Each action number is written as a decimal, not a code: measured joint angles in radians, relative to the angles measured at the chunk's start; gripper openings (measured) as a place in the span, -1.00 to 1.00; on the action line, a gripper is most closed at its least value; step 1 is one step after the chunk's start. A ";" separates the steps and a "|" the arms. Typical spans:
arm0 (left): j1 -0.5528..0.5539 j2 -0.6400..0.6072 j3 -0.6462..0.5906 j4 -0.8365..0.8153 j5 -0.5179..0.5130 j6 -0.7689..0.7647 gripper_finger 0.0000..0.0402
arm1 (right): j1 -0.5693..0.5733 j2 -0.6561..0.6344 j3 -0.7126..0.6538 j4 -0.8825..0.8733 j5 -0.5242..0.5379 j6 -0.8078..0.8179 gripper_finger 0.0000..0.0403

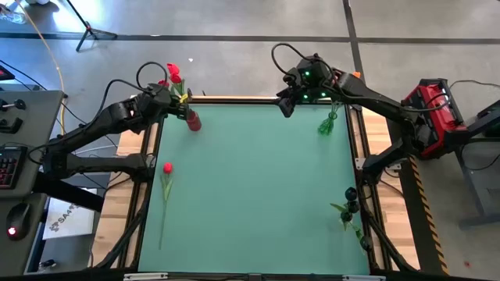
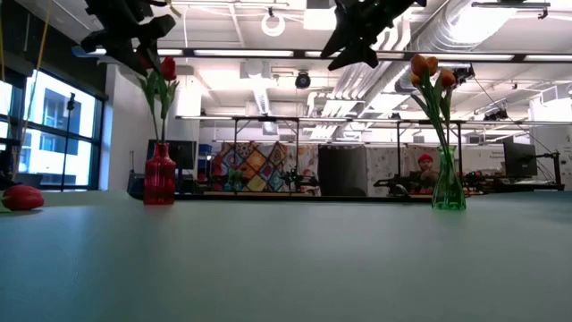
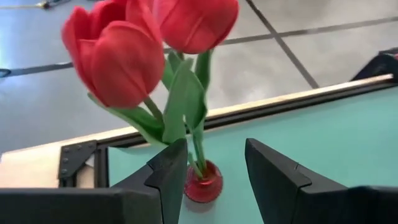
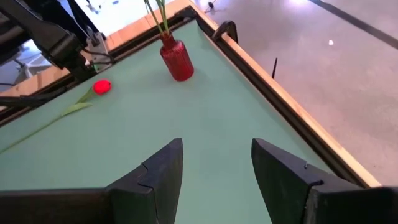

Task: Sort flowers into vase by color
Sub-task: Put the red tulip into the red flower vase

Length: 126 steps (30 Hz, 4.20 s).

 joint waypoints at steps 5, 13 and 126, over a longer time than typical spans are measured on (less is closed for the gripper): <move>0.000 -0.001 0.021 -0.014 0.084 -0.006 -0.26 | 0.000 0.001 0.000 -0.057 0.004 -0.001 -0.11; 0.000 -0.001 0.088 -0.116 0.127 -0.009 -0.26 | 0.030 0.002 0.000 -0.097 0.004 0.001 -0.11; -1.206 0.587 -0.377 -0.041 0.806 -1.654 -0.62 | 0.366 -0.133 -0.509 0.553 0.063 0.470 -0.11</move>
